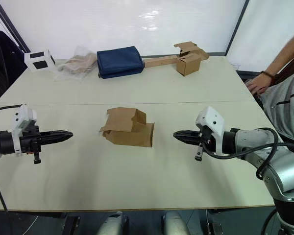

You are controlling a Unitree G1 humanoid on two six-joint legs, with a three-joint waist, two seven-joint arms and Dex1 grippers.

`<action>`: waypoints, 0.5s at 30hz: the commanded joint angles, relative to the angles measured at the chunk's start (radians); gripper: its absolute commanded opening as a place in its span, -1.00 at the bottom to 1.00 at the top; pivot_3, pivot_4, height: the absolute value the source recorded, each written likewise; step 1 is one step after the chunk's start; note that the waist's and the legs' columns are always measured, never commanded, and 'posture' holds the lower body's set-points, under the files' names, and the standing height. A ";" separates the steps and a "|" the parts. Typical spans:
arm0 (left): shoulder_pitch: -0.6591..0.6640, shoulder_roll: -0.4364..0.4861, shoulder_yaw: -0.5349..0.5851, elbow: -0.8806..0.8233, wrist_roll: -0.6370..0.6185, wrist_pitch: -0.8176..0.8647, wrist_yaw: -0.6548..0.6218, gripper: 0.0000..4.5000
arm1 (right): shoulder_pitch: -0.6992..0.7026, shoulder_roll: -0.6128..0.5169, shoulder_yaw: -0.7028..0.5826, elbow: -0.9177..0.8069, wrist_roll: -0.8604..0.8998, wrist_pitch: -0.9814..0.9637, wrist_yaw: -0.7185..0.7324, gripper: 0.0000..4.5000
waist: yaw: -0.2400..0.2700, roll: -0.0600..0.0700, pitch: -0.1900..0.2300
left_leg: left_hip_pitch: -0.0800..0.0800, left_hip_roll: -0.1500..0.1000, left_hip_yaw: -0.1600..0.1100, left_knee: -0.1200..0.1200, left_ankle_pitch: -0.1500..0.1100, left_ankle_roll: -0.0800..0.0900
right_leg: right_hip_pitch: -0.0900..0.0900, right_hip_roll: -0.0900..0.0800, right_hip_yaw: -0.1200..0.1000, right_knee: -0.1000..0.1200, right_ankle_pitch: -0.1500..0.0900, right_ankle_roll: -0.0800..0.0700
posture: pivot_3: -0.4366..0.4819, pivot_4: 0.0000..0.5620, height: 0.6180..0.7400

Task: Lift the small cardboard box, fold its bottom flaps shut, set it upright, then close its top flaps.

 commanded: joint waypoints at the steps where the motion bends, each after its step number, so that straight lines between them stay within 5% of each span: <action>1: 0.004 0.021 0.038 -0.018 -0.012 0.009 -0.008 -0.97 | -0.030 0.004 0.006 -0.013 0.014 -0.012 -0.010 -1.00 | -0.002 0.000 0.000 | 0.000 0.000 0.000 0.000 0.000 0.000 | 0.000 0.000 0.000 0.000 0.000 0.000 | -0.05 -0.47 1.00; 15: -0.014 0.035 0.023 -0.017 -0.010 0.019 -0.024 -0.97 | -0.065 0.006 0.025 0.014 0.025 -0.028 -0.017 -1.00 | -0.001 0.000 0.000 | 0.000 0.000 0.000 0.000 0.000 0.000 | -0.001 0.000 0.000 0.000 0.000 0.000 | -0.05 -0.47 1.00</action>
